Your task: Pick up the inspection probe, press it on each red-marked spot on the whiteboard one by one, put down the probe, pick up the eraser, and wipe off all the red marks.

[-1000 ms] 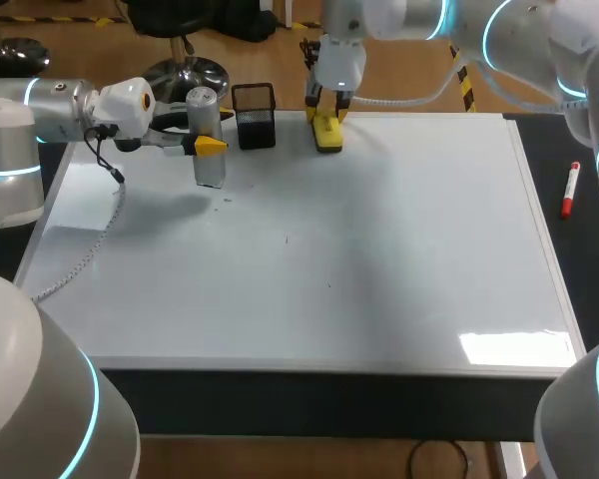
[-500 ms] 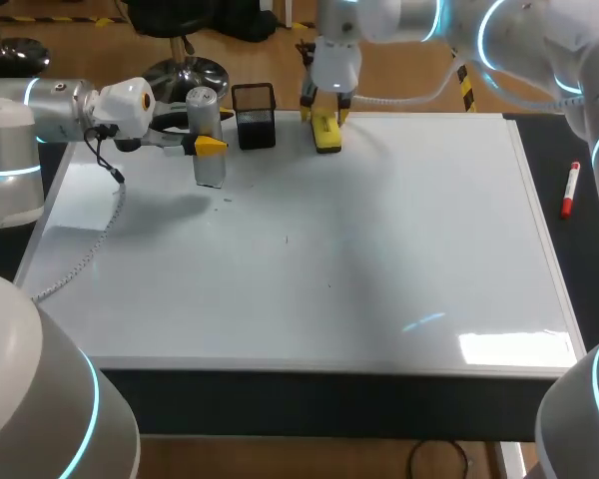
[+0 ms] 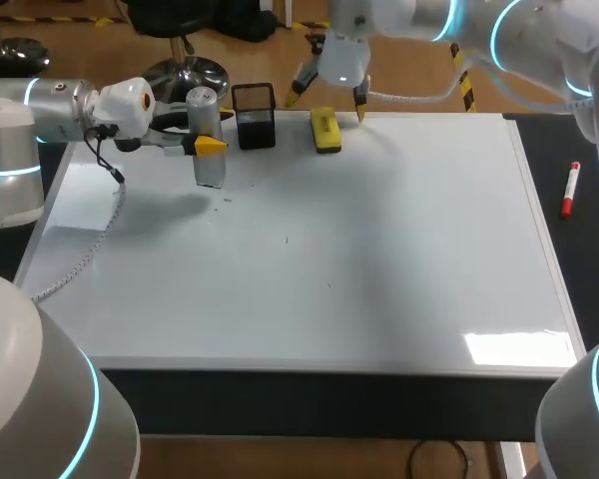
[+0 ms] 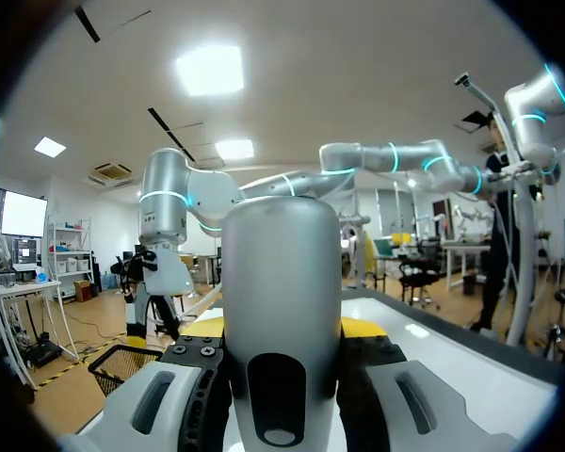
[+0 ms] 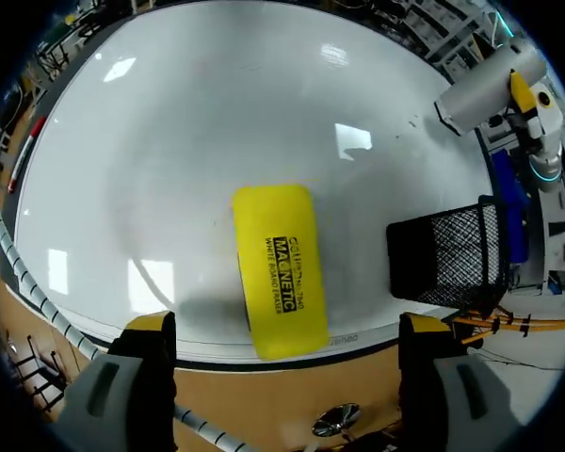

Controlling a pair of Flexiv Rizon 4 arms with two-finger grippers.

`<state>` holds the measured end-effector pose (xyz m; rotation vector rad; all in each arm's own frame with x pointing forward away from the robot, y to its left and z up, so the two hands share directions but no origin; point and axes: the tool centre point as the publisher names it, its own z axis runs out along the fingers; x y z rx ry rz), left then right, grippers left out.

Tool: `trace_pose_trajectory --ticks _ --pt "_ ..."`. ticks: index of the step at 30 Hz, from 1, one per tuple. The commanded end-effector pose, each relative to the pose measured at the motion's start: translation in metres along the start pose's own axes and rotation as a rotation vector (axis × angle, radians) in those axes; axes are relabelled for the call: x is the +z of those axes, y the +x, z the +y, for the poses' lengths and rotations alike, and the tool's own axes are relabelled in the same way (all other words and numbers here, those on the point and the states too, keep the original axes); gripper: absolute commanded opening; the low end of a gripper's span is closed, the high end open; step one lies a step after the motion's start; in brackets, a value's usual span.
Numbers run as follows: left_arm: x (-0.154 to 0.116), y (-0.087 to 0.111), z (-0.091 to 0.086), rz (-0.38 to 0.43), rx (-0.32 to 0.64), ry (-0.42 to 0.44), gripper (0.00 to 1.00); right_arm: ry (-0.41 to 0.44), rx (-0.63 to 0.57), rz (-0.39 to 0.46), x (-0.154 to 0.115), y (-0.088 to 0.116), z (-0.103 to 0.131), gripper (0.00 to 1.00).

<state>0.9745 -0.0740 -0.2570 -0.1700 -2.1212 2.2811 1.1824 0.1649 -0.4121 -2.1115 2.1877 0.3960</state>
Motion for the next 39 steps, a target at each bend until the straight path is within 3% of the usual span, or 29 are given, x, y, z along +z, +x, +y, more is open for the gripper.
trace_pose_trajectory --ticks 1,4,10,19,23,31,39 --pt "0.0 0.0 -0.001 -0.001 0.002 0.0 0.0 0.036 0.02 -0.064 -0.021 0.018 0.004 1.0" --pt "0.0 0.0 -0.001 -0.001 0.002 0.0 0.0 0.058 0.051 -0.107 -0.034 0.026 0.006 1.0" --pt "0.0 0.0 -0.001 -0.001 0.002 0.0 0.0 0.081 0.182 -0.096 -0.053 0.036 0.008 1.0" --pt "0.0 0.0 -0.001 -0.001 0.002 0.0 0.0 0.033 0.357 -0.146 -0.082 0.048 0.004 1.0" --pt "0.0 0.0 -0.001 -0.001 0.002 0.0 0.0 0.01 0.499 -0.126 -0.098 0.053 0.004 1.0" --pt "0.0 0.0 -0.001 -0.001 0.002 0.0 0.0 0.009 0.616 -0.122 -0.116 0.06 0.003 1.0" --pt "0.0 0.0 -0.001 -0.001 0.002 0.0 0.0 -0.021 0.695 -0.236 -0.129 0.072 0.008 1.0"
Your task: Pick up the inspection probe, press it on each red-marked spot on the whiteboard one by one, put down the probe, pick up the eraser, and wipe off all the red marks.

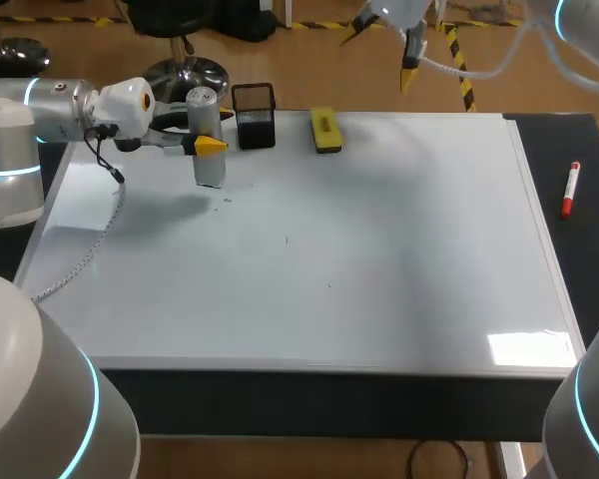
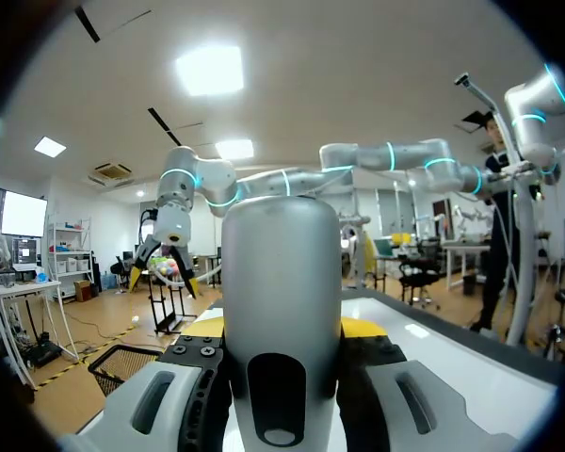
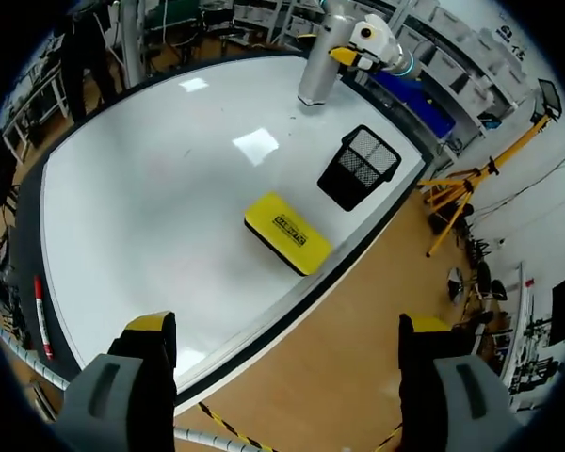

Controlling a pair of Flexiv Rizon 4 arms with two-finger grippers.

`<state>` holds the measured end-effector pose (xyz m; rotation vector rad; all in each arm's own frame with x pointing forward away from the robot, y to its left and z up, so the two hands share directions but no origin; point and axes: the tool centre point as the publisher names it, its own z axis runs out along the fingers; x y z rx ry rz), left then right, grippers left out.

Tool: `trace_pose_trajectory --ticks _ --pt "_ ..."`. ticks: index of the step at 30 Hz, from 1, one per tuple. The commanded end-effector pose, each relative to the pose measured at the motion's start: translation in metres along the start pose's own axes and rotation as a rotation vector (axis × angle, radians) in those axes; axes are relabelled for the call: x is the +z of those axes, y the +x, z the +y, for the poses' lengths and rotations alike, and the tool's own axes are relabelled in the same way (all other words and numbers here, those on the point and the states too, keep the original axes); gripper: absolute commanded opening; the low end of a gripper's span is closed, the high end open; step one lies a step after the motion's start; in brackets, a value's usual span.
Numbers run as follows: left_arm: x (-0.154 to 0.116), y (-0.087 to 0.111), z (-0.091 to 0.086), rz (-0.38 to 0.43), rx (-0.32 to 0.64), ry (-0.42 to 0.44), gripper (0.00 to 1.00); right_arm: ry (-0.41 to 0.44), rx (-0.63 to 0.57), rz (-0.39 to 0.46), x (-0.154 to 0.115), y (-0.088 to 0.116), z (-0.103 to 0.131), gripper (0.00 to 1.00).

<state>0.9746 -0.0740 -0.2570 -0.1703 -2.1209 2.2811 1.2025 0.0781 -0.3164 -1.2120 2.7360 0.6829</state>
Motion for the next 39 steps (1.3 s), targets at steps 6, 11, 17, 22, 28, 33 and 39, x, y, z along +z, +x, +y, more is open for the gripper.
trace_pose_trajectory --ticks 6,11,17,22,28,33,39 --pt "0.0 0.0 -0.001 -0.001 0.002 0.0 0.0 -0.008 0.037 -0.13 -0.024 0.029 0.005 1.0" --pt "0.0 0.0 -0.001 -0.001 0.002 0.0 0.0 -0.031 0.059 -0.167 -0.029 0.037 0.005 1.0" --pt "0.0 0.0 -0.001 -0.001 0.002 0.0 0.0 -0.03 0.073 -0.201 -0.04 0.043 0.009 1.0" --pt "0.0 0.0 -0.001 -0.001 0.002 0.0 0.0 -0.058 0.129 -0.223 -0.043 0.046 0.012 1.0" --pt "0.0 0.0 -0.001 -0.001 0.002 0.0 0.0 -0.095 0.206 -0.235 -0.045 0.048 0.012 1.0" --pt "0.0 0.0 -0.001 -0.001 0.002 0.0 0.0 -0.104 0.23 -0.226 -0.047 0.049 0.013 1.0" --pt "0.0 0.0 -0.001 -0.001 0.002 0.0 0.0 -0.108 0.263 -0.19 -0.047 0.048 0.012 1.0"
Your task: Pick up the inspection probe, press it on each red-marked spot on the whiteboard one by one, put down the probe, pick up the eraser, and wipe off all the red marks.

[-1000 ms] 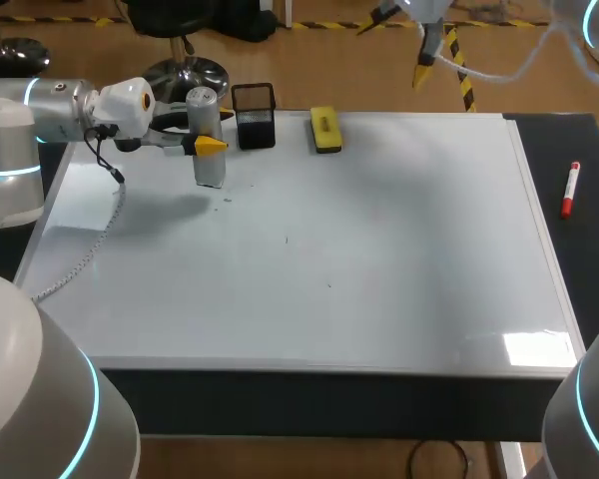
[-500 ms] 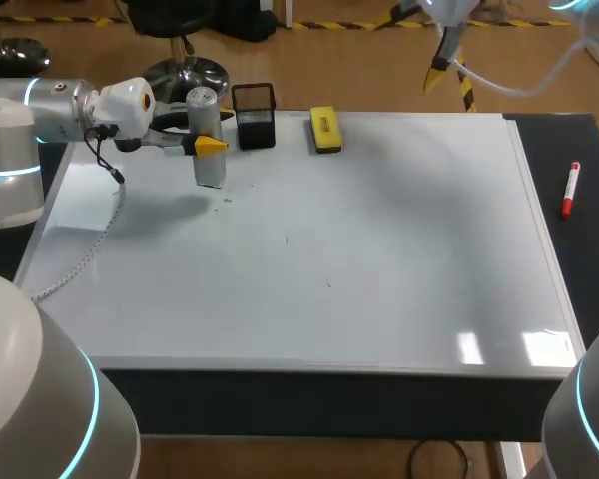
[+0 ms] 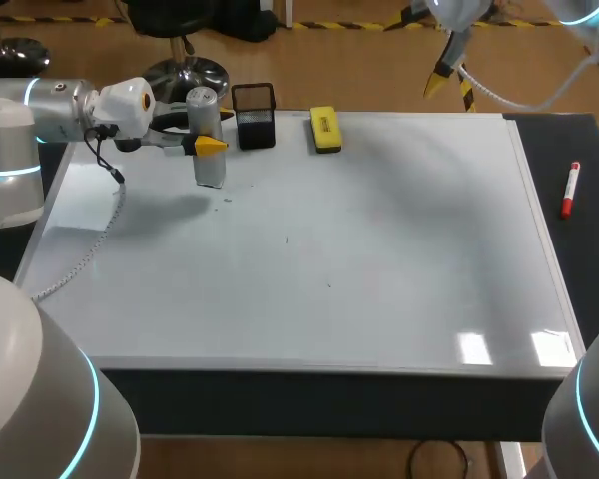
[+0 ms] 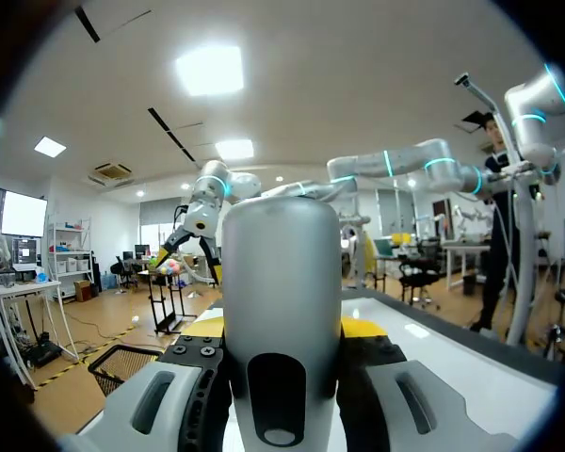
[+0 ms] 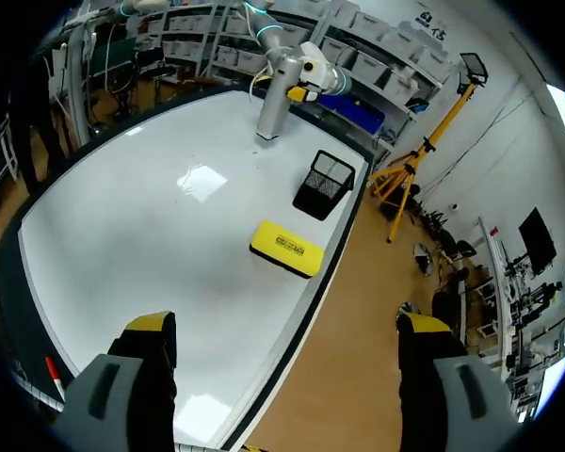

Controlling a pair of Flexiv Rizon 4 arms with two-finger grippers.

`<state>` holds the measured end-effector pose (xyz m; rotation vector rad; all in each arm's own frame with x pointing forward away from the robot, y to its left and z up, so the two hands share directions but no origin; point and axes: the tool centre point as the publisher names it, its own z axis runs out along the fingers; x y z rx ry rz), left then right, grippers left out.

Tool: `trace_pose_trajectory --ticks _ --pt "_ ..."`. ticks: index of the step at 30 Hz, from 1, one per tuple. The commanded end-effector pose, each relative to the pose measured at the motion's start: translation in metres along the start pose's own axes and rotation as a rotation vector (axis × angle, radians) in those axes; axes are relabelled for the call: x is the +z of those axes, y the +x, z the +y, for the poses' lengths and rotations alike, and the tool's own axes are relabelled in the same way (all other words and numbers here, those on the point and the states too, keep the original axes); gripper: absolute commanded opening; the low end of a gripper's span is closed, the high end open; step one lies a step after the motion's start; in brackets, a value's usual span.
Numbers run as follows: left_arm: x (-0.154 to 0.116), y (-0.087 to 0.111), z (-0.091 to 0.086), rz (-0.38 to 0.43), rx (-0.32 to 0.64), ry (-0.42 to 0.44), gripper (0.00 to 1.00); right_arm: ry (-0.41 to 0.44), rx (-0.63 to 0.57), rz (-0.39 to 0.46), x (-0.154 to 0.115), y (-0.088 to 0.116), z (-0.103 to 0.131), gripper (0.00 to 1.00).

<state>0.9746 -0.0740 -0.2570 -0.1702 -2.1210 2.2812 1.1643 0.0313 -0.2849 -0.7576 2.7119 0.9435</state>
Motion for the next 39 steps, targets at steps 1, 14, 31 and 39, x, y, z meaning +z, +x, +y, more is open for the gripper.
trace_pose_trajectory --ticks 1,14,31,39 --pt "0.0 0.0 -0.001 -0.001 0.002 0.0 0.0 0.003 -0.033 0.034 -0.001 -0.004 0.001 1.0" --pt "0.0 0.0 -0.001 -0.001 0.002 0.0 0.0 0.003 -0.033 0.034 -0.001 -0.004 0.001 1.0" --pt "0.0 -0.017 0.0 -0.009 0.03 0.02 0.0 0.003 -0.033 0.034 -0.001 -0.004 0.001 1.0" --pt "0.008 -0.05 -0.025 0.021 0.091 0.036 0.0 0.003 -0.033 0.034 -0.001 -0.004 0.001 1.0"
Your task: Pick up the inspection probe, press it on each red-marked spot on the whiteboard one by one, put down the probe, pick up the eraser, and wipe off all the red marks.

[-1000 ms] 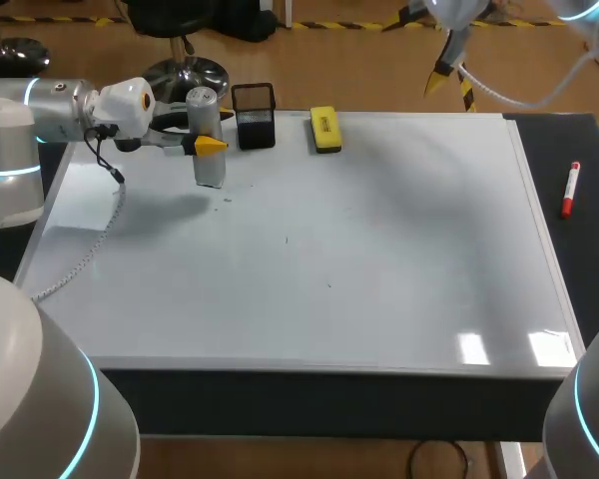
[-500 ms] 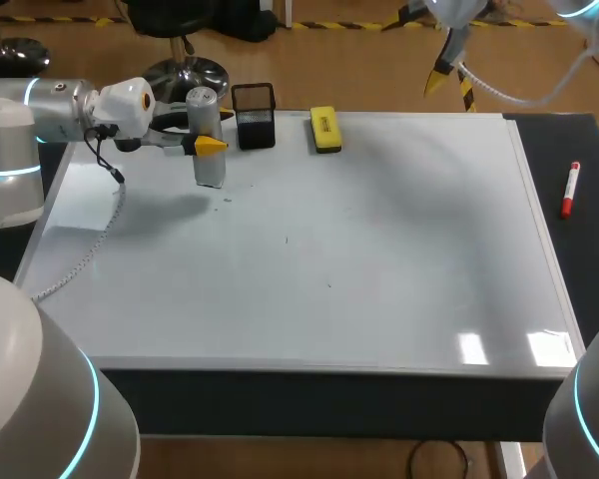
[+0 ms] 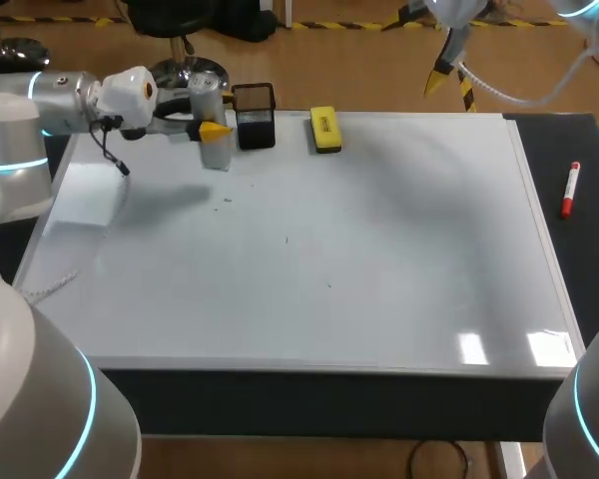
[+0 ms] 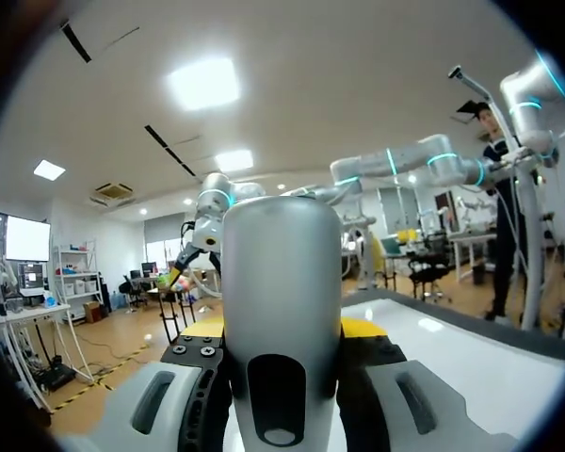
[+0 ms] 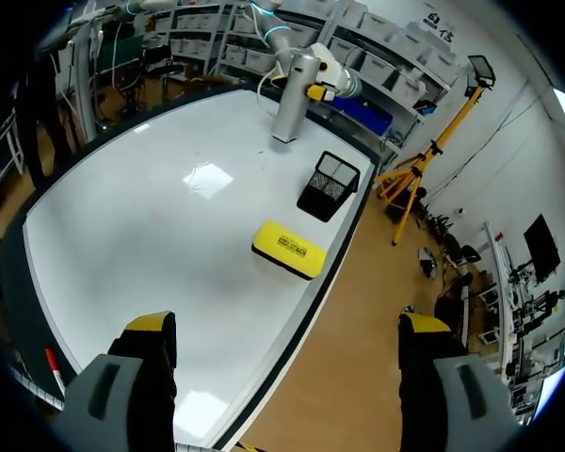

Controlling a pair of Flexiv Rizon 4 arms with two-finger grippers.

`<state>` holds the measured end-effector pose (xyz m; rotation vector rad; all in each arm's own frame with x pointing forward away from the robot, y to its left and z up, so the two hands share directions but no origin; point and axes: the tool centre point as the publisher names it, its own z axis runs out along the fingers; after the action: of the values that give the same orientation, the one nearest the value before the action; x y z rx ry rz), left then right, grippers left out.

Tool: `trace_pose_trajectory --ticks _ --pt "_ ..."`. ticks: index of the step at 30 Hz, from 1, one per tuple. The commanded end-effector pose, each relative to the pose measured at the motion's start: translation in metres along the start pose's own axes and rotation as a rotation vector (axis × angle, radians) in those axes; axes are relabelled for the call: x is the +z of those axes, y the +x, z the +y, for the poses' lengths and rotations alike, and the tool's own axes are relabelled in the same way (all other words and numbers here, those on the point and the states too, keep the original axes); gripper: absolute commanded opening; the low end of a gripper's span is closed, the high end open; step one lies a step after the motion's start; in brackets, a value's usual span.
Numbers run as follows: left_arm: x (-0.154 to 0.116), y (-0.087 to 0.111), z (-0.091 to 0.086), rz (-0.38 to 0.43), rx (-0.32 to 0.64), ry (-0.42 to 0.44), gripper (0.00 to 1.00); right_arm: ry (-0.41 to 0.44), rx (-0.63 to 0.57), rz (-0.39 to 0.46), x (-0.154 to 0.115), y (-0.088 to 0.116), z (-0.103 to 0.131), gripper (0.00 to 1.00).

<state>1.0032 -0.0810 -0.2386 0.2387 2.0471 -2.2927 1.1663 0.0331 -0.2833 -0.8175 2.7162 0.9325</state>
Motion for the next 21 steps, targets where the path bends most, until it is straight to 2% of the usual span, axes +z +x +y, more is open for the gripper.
trace_pose_trajectory --ticks 1,8,21 --pt "0.004 -0.024 -0.011 0.047 0.01 -0.004 0.0 0.003 -0.001 0.006 -0.001 -0.001 0.0 1.0" --pt "0.007 -0.043 -0.033 0.093 0.028 -0.033 0.0 0.003 -0.001 0.006 -0.001 -0.001 0.0 1.0" --pt "0.022 -0.074 -0.06 0.095 0.092 -0.027 0.0 0.003 -0.001 0.006 -0.001 -0.001 0.0 1.0"
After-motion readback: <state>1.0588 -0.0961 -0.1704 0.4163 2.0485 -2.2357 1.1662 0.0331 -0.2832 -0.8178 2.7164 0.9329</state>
